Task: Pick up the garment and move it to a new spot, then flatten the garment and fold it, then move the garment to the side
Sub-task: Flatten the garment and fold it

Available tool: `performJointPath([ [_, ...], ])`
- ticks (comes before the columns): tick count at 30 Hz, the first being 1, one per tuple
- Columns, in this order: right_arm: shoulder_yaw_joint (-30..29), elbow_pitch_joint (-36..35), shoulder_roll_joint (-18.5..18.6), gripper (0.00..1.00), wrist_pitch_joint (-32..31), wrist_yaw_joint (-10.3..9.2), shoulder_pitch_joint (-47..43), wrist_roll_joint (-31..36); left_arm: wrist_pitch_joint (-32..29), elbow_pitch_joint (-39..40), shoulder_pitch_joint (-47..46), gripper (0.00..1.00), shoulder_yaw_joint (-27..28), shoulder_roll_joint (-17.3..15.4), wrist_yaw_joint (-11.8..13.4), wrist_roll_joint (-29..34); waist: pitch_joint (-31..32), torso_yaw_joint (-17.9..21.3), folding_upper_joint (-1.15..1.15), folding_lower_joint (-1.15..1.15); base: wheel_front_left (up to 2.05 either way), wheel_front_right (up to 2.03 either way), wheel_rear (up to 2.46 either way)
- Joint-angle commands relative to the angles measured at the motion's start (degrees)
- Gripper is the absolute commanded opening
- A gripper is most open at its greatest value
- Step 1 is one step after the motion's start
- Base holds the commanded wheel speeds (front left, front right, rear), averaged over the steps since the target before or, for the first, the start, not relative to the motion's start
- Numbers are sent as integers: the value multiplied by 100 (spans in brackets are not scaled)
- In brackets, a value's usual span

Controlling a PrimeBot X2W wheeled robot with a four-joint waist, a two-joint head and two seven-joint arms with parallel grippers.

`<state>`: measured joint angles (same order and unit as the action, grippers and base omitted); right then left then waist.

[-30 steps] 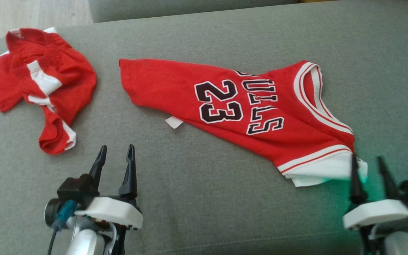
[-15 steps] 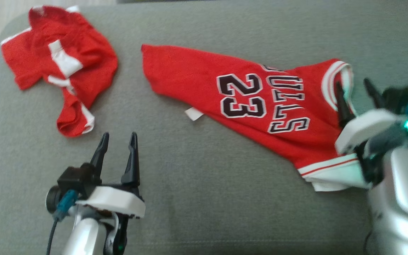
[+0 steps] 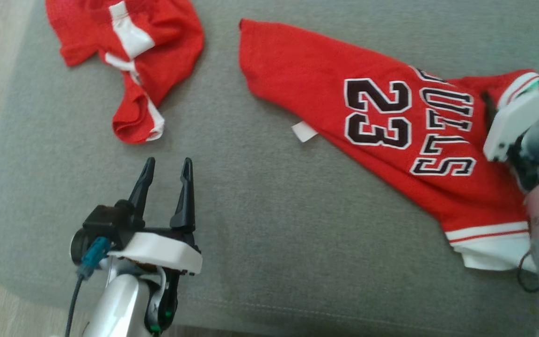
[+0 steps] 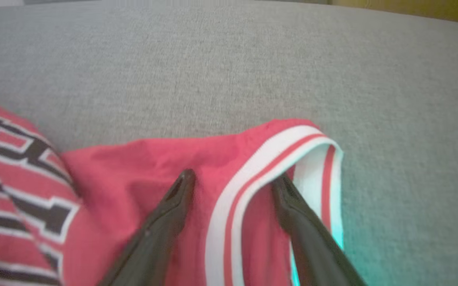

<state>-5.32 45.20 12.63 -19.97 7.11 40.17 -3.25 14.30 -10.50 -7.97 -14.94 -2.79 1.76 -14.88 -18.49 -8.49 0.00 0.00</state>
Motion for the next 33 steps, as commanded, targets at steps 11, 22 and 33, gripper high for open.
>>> performJointPath([
  [11, -405, 408, 344, 0, 893, 37, 1208, 349, 70, 284, -151, 100, 106, -10, 60, -38, -142, -236, 0, 0, 0, 0, 0],
  [22, -1941, 729, 650, 0, 1400, 37, 2247, 1858, 70, 343, -235, 100, -141, -10, 43, -49, -346, -510, 0, 0, 0, 0, 0],
  [33, -3042, 829, 219, 100, 1921, 37, 2253, 2938, 70, 356, -238, 100, -133, -9, 85, -44, -271, -370, 0, 0, 0, 0, 0],
])
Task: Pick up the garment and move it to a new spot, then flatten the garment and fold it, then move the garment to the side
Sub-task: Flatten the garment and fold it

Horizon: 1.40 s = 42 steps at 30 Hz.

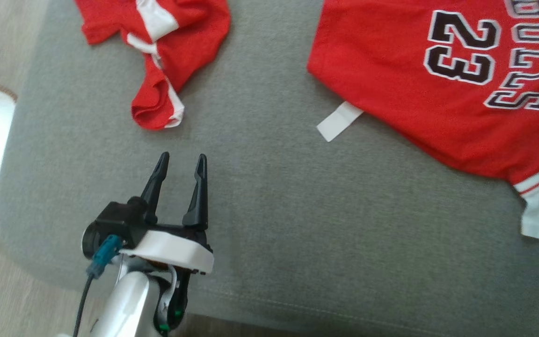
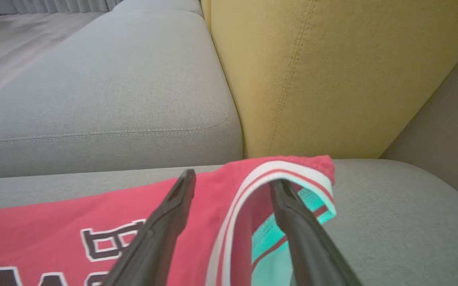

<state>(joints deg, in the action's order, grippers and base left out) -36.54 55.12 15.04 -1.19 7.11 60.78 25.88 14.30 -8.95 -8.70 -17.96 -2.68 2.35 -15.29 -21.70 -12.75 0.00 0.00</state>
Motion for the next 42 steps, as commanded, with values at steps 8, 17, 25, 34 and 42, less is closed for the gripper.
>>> performJointPath([
  [8, 683, 638, -389, 100, 927, 37, -25, -370, 70, 124, -81, 100, 280, -20, -22, 46, 499, 591, 0, 0, 0, 0, 0],
  [17, 1922, 736, -968, 100, 1605, 37, -547, -1459, 70, -285, -32, 100, 102, -20, -249, 96, 1099, 1147, 0, 0, 0, 0, 0],
  [25, 3389, -1436, -1179, 100, 1617, 37, -2098, -2700, -63, -1221, -791, 100, -343, -20, -491, 101, 1044, 1595, 0, 0, 0, 0, 0],
  [34, 4131, -3192, -1212, 100, 1368, 37, -3362, -3366, -514, -2569, -1979, 100, -545, -21, -506, -57, 655, 2164, 0, 0, 0, 0, 0],
  [42, 4195, -4025, -1214, 100, 1122, 37, -3748, -3561, -524, -3516, -2561, 100, -459, -32, -327, -121, 477, 2470, 0, 0, 0, 0, 0],
])
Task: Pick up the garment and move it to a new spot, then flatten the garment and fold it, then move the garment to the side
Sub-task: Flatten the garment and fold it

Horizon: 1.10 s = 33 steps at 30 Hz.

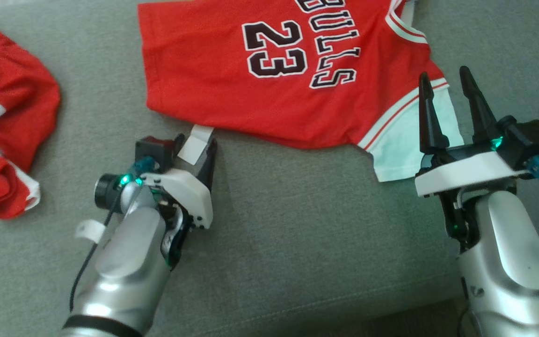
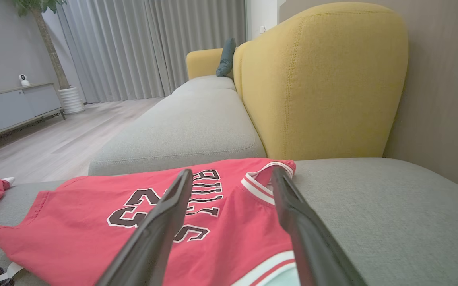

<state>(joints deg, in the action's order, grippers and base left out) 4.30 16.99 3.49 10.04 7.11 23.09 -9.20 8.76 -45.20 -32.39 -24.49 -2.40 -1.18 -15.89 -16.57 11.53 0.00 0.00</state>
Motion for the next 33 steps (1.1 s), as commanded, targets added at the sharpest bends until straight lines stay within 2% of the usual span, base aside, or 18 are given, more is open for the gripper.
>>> performJointPath([
  [1, 105, -280, -60, 100, -15, 37, -8, -60, 42, 22, -230, 100, 204, -59, 32, -79, -46, 60, 0, 0, 0, 0, 0],
  [3, 103, -397, -60, 100, -37, 37, -58, -78, 25, -164, -304, 100, 209, -58, 58, -102, -59, 96, 0, 0, 0, 0, 0],
  [4, 105, -449, -60, 100, -42, 37, -79, -91, 13, -254, -341, 94, 198, -58, 62, -101, -63, 111, 0, 0, 0, 0, 0],
  [5, 112, -500, -60, 100, -47, 37, -103, -105, -5, -340, -373, 48, 183, -58, 62, -101, -64, 124, 0, 0, 0, 0, 0],
  [6, 119, -548, -60, 100, -50, 37, -128, -121, -4, -408, -401, 17, 171, -58, 60, -104, -64, 134, 0, 0, 0, 0, 0],
  [7, 122, -594, -60, 100, -57, 37, -152, -134, 11, -464, -426, 0, 159, -57, 53, -108, -63, 139, 0, 0, 0, 0, 0],
  [13, 23, -812, -60, 100, -75, 37, -313, -142, 334, -467, -452, 0, 96, -55, 12, -138, 18, 56, 0, 0, 0, 0, 0],
  [17, -122, -963, -61, 100, -99, 37, -465, -137, 531, -80, -314, 0, 75, -79, 57, -91, 130, -109, 0, 0, 0, 0, 0],
  [25, -372, -1183, -61, 100, -188, 37, -873, -178, 595, 1615, 553, 0, -1, -429, 232, 81, 390, -488, 0, 0, 0, 0, 0],
  [33, -323, -1282, -61, 100, -302, 37, -1216, -229, 3, 3148, 1731, 0, 20, -1053, 482, 84, 537, -631, 0, 0, 0, 0, 0],
])
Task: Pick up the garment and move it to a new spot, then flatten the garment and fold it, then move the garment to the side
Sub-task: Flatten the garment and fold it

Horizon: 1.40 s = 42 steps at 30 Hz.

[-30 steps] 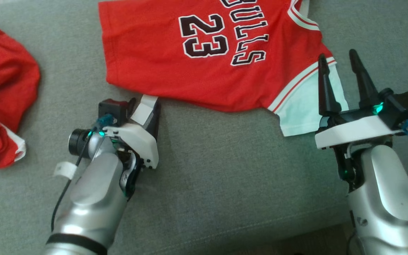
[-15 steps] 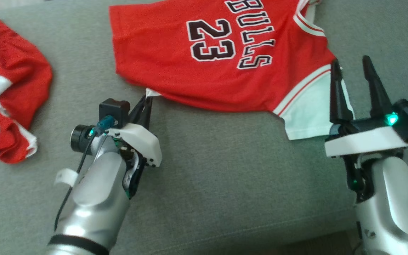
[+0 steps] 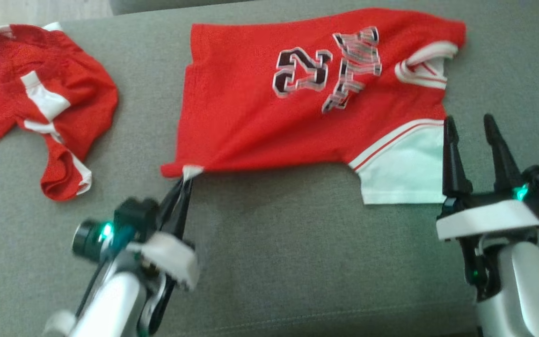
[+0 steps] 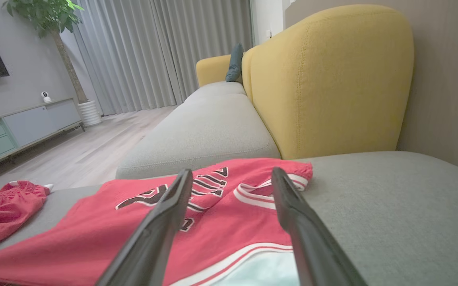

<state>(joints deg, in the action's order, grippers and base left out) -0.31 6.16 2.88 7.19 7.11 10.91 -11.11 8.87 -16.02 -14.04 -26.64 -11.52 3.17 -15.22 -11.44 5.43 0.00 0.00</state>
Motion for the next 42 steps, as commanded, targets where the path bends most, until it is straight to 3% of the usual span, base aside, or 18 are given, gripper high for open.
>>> performJointPath([
  [1, 146, -197, 0, 100, -42, 37, -59, -35, -83, 405, 60, 0, 239, -210, 79, 5, 37, -35, 0, 0, 0, 0, 0],
  [7, 123, -138, 0, 100, -78, 37, -331, -86, -342, 969, 743, 0, 108, -173, 189, -164, 68, -50, 0, 0, 0, 0, 0],
  [13, 150, -97, 0, 100, -65, 37, -350, -150, -317, 673, 1006, 0, 51, -8, 232, -351, 51, 46, 0, 0, 0, 0, 0],
  [14, 131, -90, 0, 100, -62, 37, -349, -150, -280, 606, 1014, 11, 60, 9, 231, -378, 51, 55, 0, 0, 0, 0, 0],
  [15, 111, -84, 0, 100, -59, 37, -351, -145, -233, 545, 1012, 66, 73, 23, 233, -397, 53, 62, 0, 0, 0, 0, 0],
  [16, 90, -81, 0, 100, -58, 37, -356, -140, -177, 498, 1007, 100, 95, 42, 240, -422, 59, 65, 0, 0, 0, 0, 0],
  [27, -114, -186, -1, 100, 105, 37, -496, 95, 418, 570, 985, 100, 526, 85, 401, -635, 423, 13, 0, 0, 0, 0, 0],
  [42, -51, -154, -1, 100, 304, 37, -772, 243, 580, 484, 1199, 100, 777, 216, 503, -778, 1154, -191, 0, 0, 0, 0, 0],
])
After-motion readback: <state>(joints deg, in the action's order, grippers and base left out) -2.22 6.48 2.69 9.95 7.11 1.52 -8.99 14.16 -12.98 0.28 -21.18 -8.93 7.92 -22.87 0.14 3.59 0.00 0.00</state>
